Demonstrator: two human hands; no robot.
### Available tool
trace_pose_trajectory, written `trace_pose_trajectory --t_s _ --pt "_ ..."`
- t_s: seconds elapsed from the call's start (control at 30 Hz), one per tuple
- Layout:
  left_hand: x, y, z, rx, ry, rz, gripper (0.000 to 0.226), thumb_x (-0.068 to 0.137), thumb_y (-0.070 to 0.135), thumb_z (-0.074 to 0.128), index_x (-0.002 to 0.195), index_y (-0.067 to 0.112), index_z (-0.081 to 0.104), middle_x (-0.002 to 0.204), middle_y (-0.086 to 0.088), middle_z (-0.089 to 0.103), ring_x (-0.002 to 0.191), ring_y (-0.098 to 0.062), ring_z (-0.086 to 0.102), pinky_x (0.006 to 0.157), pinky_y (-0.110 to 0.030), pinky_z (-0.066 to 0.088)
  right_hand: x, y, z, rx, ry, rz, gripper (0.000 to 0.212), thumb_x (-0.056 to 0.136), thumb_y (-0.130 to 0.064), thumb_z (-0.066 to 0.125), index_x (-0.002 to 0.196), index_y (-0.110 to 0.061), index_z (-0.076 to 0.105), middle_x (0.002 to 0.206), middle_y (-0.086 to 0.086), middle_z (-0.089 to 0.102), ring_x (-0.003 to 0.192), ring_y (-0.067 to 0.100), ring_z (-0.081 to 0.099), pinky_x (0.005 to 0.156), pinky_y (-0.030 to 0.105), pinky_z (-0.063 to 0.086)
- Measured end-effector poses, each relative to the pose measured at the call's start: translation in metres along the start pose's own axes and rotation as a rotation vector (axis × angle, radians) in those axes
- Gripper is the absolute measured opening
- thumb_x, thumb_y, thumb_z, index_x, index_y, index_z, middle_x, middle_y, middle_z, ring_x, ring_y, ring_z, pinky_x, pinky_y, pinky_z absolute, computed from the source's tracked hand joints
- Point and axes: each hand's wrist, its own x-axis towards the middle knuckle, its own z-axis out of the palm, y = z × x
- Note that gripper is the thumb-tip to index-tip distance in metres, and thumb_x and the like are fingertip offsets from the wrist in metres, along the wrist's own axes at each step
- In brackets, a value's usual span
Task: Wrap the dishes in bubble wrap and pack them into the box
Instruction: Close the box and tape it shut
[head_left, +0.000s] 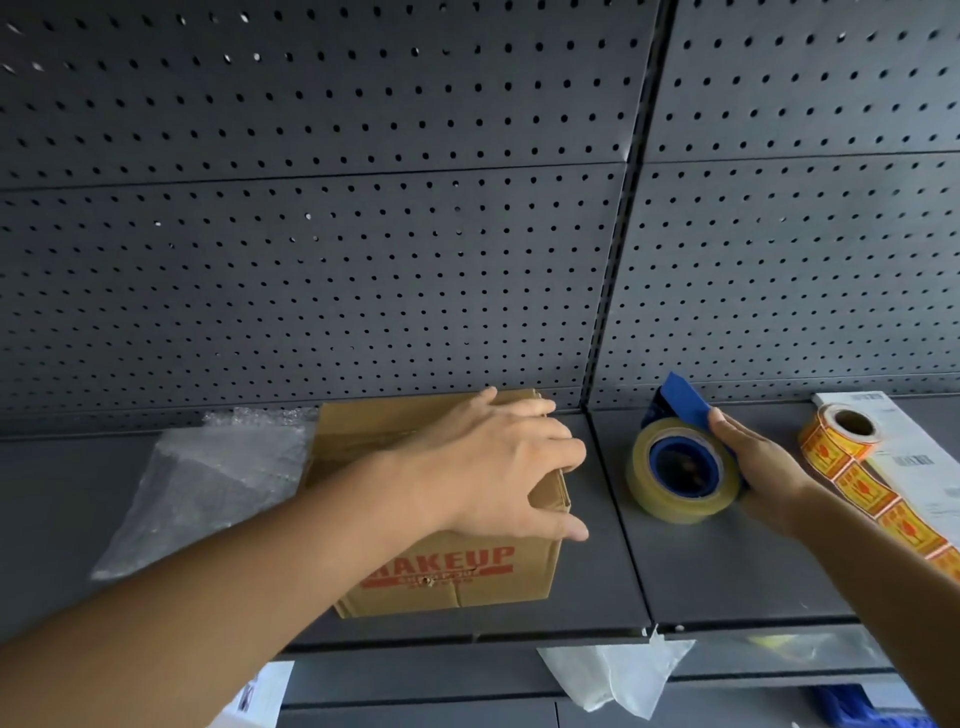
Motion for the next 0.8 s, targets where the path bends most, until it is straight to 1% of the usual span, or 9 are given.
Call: trace_pose_trajectory --t_s 0.1,0.23,0.33,0.4,0.47,0.57,0.67,0.73,0.8 --pt "0.003 -0.002 -0.001 0.010 0.020 0.031 0.046 0.089 0.076 0.048 0.101 0.032 0.050 0.123 0.012 0.061 0.147 -0.014 0.033 0.120 -0.055 0.028 0.005 0.003 0.002 -0.121 0.061 -0.040 0.038 0.100 -0.053 0.049 0.127 -0.030 0.065 0.112 0.009 0.075 0.106 0.027 0.070 0.102 0.047 0.051" --pt "0.009 -0.003 0.000 0.027 0.109 0.118 0.044 0.088 0.070 0.055 0.087 0.027 0.048 0.090 0.009 0.059 0.113 -0.014 0.055 0.120 -0.046 0.028 0.004 0.001 0.009 -0.305 0.104 -0.129 0.034 0.105 -0.047 0.042 0.127 -0.030 0.061 0.108 0.003 0.071 0.106 0.023 0.064 0.096 0.037 0.045" --pt "0.012 -0.006 0.001 0.020 0.100 0.141 0.046 0.089 0.069 0.054 0.089 0.023 0.054 0.086 0.010 0.060 0.125 -0.013 0.051 0.128 -0.039 0.003 0.005 -0.001 0.011 -0.437 0.157 -0.180 0.036 0.107 -0.037 0.043 0.127 -0.015 0.064 0.101 0.006 0.067 0.099 0.026 0.061 0.087 0.036 0.043" --pt "0.014 -0.007 0.002 0.017 0.085 0.141 0.047 0.090 0.070 0.052 0.091 0.023 0.051 0.088 0.011 0.057 0.114 -0.009 0.052 0.128 -0.039 0.005 0.007 0.000 0.011 -0.469 0.184 -0.174 0.035 0.107 -0.034 0.044 0.124 -0.011 0.065 0.096 0.006 0.066 0.095 0.027 0.061 0.084 0.037 0.043" --pt "0.016 -0.006 0.001 0.024 0.070 0.122 0.049 0.090 0.073 0.050 0.092 0.024 0.049 0.090 0.012 0.052 0.094 -0.008 0.045 0.123 -0.036 0.020 0.009 0.001 0.011 -0.467 0.201 -0.160 0.034 0.107 -0.034 0.045 0.122 -0.011 0.065 0.093 0.006 0.066 0.091 0.027 0.060 0.082 0.039 0.043" --pt "0.018 -0.008 0.001 0.007 0.038 0.075 0.058 0.087 0.080 0.046 0.100 0.025 0.055 0.099 0.013 0.055 0.101 -0.011 0.047 0.110 -0.034 0.036 0.009 0.000 0.012 -0.481 0.224 -0.143 0.034 0.107 -0.034 0.045 0.124 -0.012 0.064 0.094 0.003 0.065 0.091 0.025 0.059 0.080 0.036 0.041" --pt "0.013 -0.012 0.001 -0.100 -0.003 0.009 0.073 0.087 0.082 0.041 0.135 0.028 0.052 0.148 0.009 0.049 0.146 -0.011 0.031 0.126 -0.040 0.017 0.007 -0.004 0.008 -0.590 0.271 -0.209 0.040 0.103 -0.036 0.045 0.135 -0.016 0.059 0.121 0.014 0.061 0.110 0.032 0.058 0.092 0.044 0.047" --pt "-0.001 -0.017 -0.002 -0.176 0.044 -0.051 0.079 0.090 0.078 0.036 0.152 0.030 0.036 0.166 0.009 0.025 0.154 -0.006 0.011 0.129 -0.038 0.004 0.003 -0.007 0.005 -0.699 0.317 -0.284 0.048 0.098 -0.039 0.045 0.142 -0.022 0.054 0.136 0.018 0.051 0.123 0.039 0.051 0.102 0.056 0.046" --pt "-0.022 -0.027 -0.005 -0.276 0.132 -0.169 0.078 0.091 0.075 0.034 0.157 0.035 0.025 0.168 0.016 0.015 0.153 -0.001 0.008 0.126 -0.033 0.005 -0.007 -0.018 0.012 -0.711 0.312 -0.395 0.044 0.100 -0.031 0.047 0.144 -0.024 0.051 0.137 0.014 0.048 0.127 0.035 0.049 0.104 0.054 0.044"
